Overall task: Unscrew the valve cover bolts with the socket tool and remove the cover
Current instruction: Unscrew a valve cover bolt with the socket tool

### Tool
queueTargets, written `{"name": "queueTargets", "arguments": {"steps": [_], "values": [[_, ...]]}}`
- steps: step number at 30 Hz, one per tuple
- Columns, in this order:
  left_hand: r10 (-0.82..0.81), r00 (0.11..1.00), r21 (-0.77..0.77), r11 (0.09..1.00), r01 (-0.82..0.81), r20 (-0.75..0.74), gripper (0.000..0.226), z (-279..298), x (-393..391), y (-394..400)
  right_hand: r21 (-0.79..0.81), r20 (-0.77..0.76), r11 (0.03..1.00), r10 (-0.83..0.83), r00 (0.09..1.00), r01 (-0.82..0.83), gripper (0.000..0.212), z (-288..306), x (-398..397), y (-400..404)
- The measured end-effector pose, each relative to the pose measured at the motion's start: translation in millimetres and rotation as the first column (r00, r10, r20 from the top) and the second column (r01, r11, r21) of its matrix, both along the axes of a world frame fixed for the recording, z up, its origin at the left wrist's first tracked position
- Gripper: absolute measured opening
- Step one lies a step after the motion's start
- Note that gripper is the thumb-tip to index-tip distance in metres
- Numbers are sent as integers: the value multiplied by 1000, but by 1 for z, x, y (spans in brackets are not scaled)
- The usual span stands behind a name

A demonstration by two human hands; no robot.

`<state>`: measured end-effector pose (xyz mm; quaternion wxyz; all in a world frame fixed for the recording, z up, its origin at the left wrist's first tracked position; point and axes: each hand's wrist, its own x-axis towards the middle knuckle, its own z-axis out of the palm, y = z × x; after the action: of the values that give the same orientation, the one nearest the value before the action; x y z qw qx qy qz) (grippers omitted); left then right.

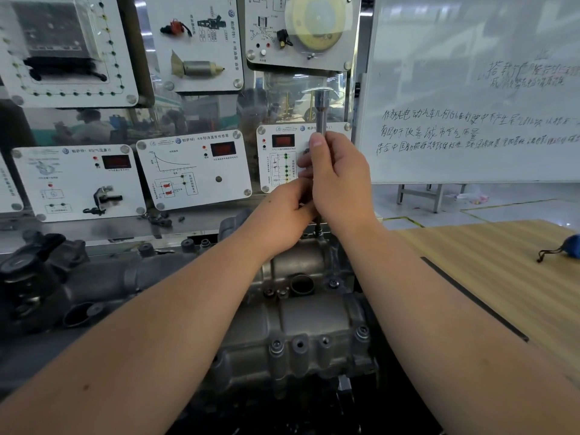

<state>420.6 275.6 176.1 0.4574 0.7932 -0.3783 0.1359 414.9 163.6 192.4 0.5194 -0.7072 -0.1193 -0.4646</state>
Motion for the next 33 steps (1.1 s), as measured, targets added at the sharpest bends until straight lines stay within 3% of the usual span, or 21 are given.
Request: {"name": "queueTargets", "arguments": {"steps": [5,11,19,25,31,33], "values": [[3,1000,-12,1000,-3,2,27,-1,1,0,-9,10,1000,-29,1000,29,11,-1,0,0],[-3,1000,-2,1000,3,-19,28,1,-4,1,-23,-4,998,-64,998,64,26,0,1,1],[16,1000,11,1000,-16,5,20,1,-2,0,-13,34,999,-51,998,51,4,-1,1,-1],[17,1000,20,1000,-17,-8,22,1,-1,-1,-28,3,997,-65,998,65,23,-1,2,0],[71,997,32,997,-70,-17,19,1,-1,-2,-9,8,1000,-26,1000,27,4,-2,1,-1],[74,997,24,997,-74,-13,17,1,-2,-1,-24,8,999,-38,999,38,11,-1,1,-1]]}}
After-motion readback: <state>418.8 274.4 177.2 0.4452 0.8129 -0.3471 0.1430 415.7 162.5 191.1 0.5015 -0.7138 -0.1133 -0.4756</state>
